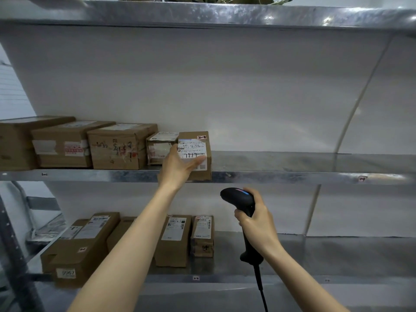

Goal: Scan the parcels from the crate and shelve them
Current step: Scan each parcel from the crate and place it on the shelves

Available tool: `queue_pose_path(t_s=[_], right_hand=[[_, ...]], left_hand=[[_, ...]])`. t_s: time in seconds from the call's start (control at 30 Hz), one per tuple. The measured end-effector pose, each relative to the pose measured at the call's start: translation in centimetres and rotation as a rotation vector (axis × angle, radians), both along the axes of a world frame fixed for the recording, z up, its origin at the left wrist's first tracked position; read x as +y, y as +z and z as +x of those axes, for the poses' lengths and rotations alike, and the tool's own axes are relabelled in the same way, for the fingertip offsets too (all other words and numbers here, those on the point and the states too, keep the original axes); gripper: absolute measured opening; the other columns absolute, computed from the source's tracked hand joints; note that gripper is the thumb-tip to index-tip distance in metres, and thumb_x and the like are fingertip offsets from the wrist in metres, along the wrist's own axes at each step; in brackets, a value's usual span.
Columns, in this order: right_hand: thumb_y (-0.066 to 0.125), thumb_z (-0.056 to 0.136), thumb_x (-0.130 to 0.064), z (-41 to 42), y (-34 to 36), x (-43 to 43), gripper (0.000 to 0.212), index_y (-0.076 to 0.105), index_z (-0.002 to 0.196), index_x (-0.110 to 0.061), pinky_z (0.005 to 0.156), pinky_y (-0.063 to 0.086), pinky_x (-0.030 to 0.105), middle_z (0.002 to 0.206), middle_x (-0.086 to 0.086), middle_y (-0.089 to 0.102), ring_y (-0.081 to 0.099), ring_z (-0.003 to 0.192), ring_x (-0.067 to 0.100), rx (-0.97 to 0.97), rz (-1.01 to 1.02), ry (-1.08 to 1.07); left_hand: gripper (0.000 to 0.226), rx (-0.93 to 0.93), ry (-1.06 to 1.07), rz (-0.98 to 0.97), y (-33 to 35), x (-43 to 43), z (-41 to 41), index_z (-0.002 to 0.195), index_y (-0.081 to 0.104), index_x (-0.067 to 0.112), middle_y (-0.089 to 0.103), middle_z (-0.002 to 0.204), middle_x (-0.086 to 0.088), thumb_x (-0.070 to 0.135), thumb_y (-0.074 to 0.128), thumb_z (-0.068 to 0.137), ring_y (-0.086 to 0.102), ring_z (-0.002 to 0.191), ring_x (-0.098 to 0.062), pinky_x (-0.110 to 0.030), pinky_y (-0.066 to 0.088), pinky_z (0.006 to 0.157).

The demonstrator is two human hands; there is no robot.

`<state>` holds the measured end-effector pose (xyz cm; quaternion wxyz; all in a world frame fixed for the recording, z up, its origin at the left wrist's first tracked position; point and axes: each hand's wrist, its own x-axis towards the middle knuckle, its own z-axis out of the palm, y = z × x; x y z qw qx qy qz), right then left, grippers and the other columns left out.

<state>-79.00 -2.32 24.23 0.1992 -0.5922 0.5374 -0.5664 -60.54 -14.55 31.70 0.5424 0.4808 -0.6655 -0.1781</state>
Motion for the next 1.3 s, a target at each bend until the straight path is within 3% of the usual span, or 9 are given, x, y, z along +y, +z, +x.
queue_pose_path(t_s=[0.07,0.17,0.4,0.57,0.67,0.87,1.3], right_hand=[[0.058,0.087,-0.005,0.0,-0.1,-0.1,0.056,0.042,0.102,-0.056,0.058,0.047,0.011,0.096,-0.016,0.059,0.061,0.072,0.004,-0.001,0.001,-0.004],[0.058,0.086,-0.004,0.0,-0.2,-0.3,0.055,0.042,0.104,-0.055,0.057,0.047,0.011,0.096,-0.014,0.059,0.06,0.071,0.001,-0.004,0.005,-0.01],[0.058,0.086,-0.003,0.0,-0.7,-1.0,0.05,0.045,0.117,-0.041,0.056,0.046,0.011,0.096,-0.006,0.061,0.06,0.068,0.003,-0.012,0.024,-0.015],[0.057,0.086,-0.002,0.1,-1.0,-1.7,0.051,0.044,0.119,-0.039,0.054,0.046,0.011,0.097,-0.007,0.059,0.059,0.068,-0.001,-0.004,0.037,-0.006],[0.057,0.086,-0.003,0.1,-1.2,-2.2,0.051,0.043,0.119,-0.039,0.055,0.047,0.011,0.096,-0.007,0.059,0.059,0.068,-0.001,-0.002,0.044,-0.013],[0.057,0.086,-0.003,0.0,-1.4,-3.3,0.05,0.044,0.116,-0.04,0.055,0.047,0.013,0.092,-0.008,0.061,0.059,0.069,0.002,-0.004,0.057,-0.011],[0.058,0.087,-0.003,-0.5,-0.9,-4.2,0.051,0.043,0.116,-0.042,0.057,0.046,0.011,0.094,-0.012,0.06,0.06,0.072,0.0,0.004,0.044,-0.01]], left_hand=[[0.096,-0.006,-0.007,0.0,0.3,-0.1,0.0,0.138,0.042,0.023,0.055,0.135,0.001,0.076,0.062,0.06,0.052,0.124,-0.021,-0.051,0.047,0.097],[0.112,-0.002,0.097,-0.01,0.0,-0.2,-0.4,0.15,0.02,0.024,0.041,0.148,-0.004,0.081,0.056,0.059,0.04,0.135,-0.028,-0.05,0.041,0.101],[0.095,-0.012,0.196,-0.163,-2.0,-0.6,-1.3,0.152,0.002,0.031,0.016,0.159,-0.001,0.071,0.049,0.081,0.021,0.144,-0.026,-0.058,0.035,0.105],[0.09,-0.182,0.342,-0.169,-2.7,-2.0,-1.9,0.152,-0.009,0.029,-0.013,0.16,-0.005,0.072,0.034,0.085,-0.011,0.147,-0.029,-0.054,0.002,0.116],[0.085,-0.247,0.426,-0.183,-2.9,-2.8,-2.3,0.153,-0.006,0.025,-0.014,0.16,-0.009,0.07,0.028,0.089,-0.015,0.146,-0.03,-0.055,-0.007,0.113],[0.082,-0.353,0.508,-0.097,-2.9,-4.4,-3.3,0.153,-0.006,0.021,-0.016,0.159,-0.013,0.067,0.022,0.091,-0.015,0.145,-0.034,-0.062,-0.005,0.111],[0.094,-0.343,0.57,-0.01,-2.4,-5.6,-3.7,0.153,-0.004,0.022,-0.014,0.158,-0.016,0.054,0.056,0.088,-0.012,0.145,-0.036,-0.063,-0.001,0.11]])
